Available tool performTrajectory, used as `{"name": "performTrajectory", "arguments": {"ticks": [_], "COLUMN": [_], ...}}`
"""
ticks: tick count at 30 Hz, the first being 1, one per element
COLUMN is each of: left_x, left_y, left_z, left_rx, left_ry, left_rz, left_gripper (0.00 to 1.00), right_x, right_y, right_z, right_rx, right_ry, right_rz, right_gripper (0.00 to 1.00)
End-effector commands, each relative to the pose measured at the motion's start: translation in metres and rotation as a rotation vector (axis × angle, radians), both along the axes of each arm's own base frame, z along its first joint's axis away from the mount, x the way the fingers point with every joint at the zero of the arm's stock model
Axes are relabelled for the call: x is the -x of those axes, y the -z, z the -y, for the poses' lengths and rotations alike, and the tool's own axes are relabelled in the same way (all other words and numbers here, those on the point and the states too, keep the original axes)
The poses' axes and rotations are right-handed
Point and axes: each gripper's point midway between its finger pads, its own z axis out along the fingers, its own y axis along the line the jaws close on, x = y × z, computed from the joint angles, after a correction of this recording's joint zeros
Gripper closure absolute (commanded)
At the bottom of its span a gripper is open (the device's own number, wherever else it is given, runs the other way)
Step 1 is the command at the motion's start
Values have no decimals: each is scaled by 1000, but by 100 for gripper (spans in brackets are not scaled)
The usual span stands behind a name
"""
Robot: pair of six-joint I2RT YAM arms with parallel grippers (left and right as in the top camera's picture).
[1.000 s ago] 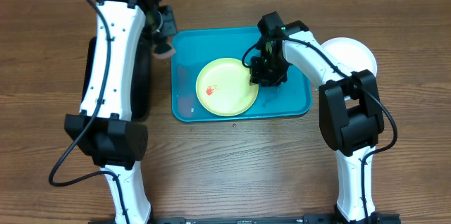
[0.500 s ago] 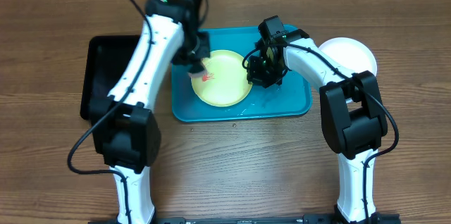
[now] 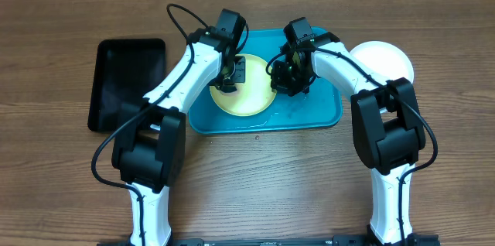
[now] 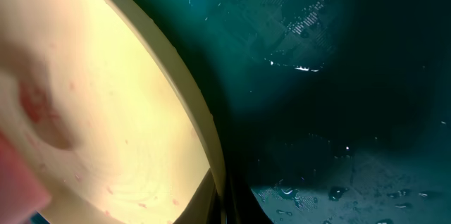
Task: Clean dirty plates on tray and stack at the side
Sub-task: 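Scrub the yellow plate with the sponge while the right gripper holds it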
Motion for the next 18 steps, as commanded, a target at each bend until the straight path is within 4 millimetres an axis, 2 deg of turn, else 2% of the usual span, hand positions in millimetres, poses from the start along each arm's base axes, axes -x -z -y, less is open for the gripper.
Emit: {"name": "performTrajectory", "arguments": {"ticks": [1,5,9,13,16,18], "left_x": [-6,-12,-5,23,46,58], "left_y": [12,17,34,56,58,53], "left_z": [-17,-16,-17,-19,-10,6], "left_rx": [-80,-75,-91,-94,-37,58], "left_ry": [10,10,17,59,115,191], "left_rz": [23,37,-11,-152,-255,-308], "left_gripper": [96,96,96,96,96,96], "right_x": [11,12,12,13,13,13], "right_y": [19,19,19,19,19,19], "right_z": [10,10,10,11,10,10], "right_rx": [61,62,62,64,63,63], "right_ry": [13,13,13,13,13,13], "right_rz": [-44,-48,-48,-52,-51,-51], "right_gripper": [96,96,96,96,96,96]}}
